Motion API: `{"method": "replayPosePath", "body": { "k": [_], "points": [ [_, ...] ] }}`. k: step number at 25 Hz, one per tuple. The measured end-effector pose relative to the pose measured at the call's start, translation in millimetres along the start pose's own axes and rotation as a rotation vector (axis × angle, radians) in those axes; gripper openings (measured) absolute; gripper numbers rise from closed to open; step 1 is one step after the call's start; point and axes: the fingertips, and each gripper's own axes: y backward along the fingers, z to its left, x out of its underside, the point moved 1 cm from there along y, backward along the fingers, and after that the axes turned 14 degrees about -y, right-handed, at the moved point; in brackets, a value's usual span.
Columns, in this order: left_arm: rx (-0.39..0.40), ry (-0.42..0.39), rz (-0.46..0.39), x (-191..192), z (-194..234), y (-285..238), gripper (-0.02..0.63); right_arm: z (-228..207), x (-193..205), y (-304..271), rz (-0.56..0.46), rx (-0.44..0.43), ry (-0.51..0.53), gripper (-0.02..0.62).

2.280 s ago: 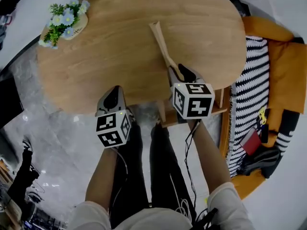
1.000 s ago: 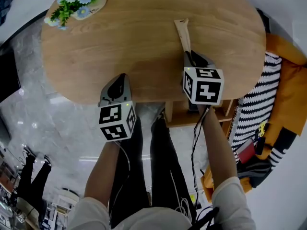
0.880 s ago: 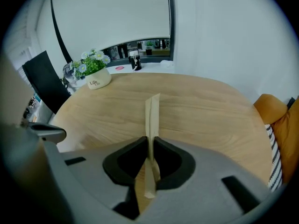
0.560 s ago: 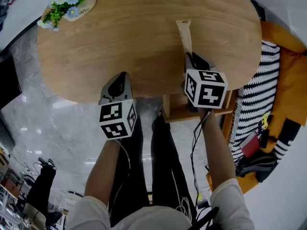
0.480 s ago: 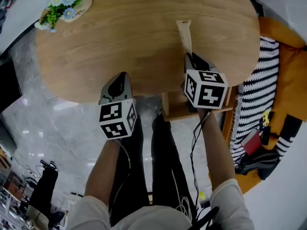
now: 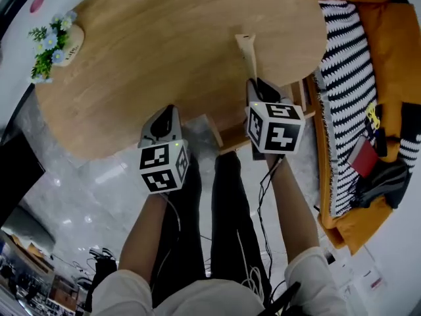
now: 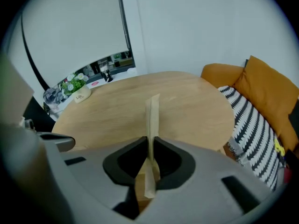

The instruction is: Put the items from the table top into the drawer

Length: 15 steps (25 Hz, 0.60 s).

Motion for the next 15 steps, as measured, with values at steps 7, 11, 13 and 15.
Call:
{"method": "replayPosePath", "body": {
  "k": [7, 11, 13, 15],
  "points": [
    [0.132, -0.176, 0.016, -16.5, -52.1, -9.0, 0.011, -51.9, 33.6, 39.3, -0.052, 0.09, -0.224, 0.043],
    [0.197, -0.276, 0.014, -29.5, -79.5, -12.4, 0.011, -72.5, 54.4, 57.9, -0.082, 0.127, -0.354, 0.043],
    [0.228, -0.323, 0.013, -34.8, -92.5, -12.9, 0.011, -80.9, 66.7, 65.7, -0.095, 0.144, -0.425, 0.043],
    [0.256, -0.368, 0.013, -39.7, -104.7, -14.1, 0.011, -87.0, 77.8, 71.3, -0.109, 0.152, -0.51, 0.044]
  ]
}}
